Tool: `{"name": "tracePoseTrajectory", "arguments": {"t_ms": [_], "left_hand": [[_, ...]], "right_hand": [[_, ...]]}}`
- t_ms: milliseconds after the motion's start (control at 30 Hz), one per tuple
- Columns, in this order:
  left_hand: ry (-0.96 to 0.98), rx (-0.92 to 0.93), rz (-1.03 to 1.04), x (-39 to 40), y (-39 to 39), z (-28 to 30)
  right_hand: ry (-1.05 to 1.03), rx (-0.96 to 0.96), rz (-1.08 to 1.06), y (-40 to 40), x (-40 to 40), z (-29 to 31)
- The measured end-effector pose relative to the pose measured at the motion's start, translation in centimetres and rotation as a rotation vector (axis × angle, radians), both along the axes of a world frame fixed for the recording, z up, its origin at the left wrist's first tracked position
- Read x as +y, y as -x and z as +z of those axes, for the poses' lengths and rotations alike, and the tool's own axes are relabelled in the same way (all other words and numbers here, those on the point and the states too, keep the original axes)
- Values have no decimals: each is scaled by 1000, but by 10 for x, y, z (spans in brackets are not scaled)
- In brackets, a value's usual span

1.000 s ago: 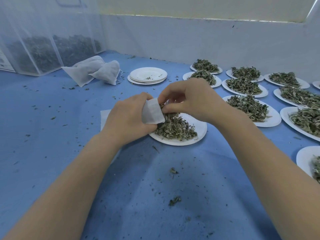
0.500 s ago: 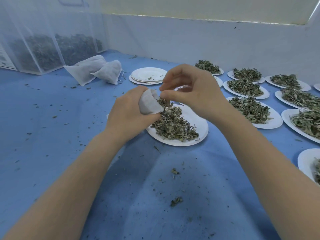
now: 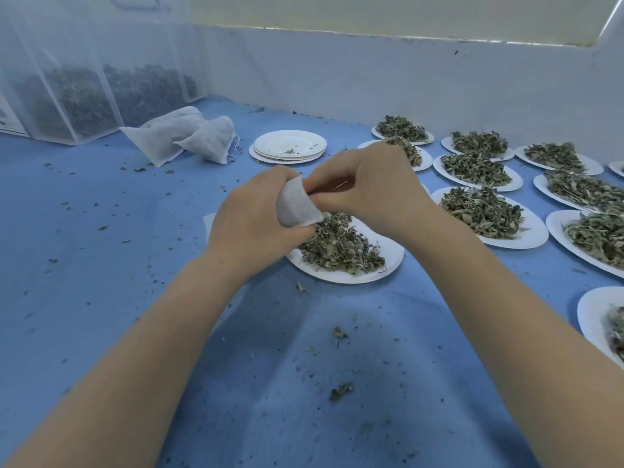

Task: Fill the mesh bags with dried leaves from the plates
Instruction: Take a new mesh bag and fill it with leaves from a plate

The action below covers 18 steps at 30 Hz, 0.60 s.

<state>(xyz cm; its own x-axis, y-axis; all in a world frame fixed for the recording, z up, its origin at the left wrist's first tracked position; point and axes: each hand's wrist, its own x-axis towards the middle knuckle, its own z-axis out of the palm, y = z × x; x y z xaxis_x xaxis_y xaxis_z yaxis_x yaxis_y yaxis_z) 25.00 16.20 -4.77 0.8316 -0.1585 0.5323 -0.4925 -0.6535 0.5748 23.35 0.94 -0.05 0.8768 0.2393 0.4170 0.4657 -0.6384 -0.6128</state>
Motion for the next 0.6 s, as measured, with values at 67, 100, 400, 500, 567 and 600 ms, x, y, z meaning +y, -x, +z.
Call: {"name": "tracePoseTrajectory", "arguments": {"t_ms": [67, 100, 400, 500, 567, 600], "left_hand": [[20, -13, -19, -3, 2, 0], [33, -23, -23, -4, 3, 0], [-4, -14, -32, -1, 1, 3], [-96, -20, 35, 10, -3, 1], [-131, -28, 69, 17, -6, 1], [-138, -19, 90, 20, -8, 1]], "right_hand": [[66, -43, -16, 0, 6, -4], [100, -65, -31, 0, 9, -6], [60, 127, 153, 3, 7, -2], [-40, 150, 171, 3, -1, 2], [-72, 111, 145, 2, -5, 4], [-110, 93, 111, 2, -7, 4]]}}
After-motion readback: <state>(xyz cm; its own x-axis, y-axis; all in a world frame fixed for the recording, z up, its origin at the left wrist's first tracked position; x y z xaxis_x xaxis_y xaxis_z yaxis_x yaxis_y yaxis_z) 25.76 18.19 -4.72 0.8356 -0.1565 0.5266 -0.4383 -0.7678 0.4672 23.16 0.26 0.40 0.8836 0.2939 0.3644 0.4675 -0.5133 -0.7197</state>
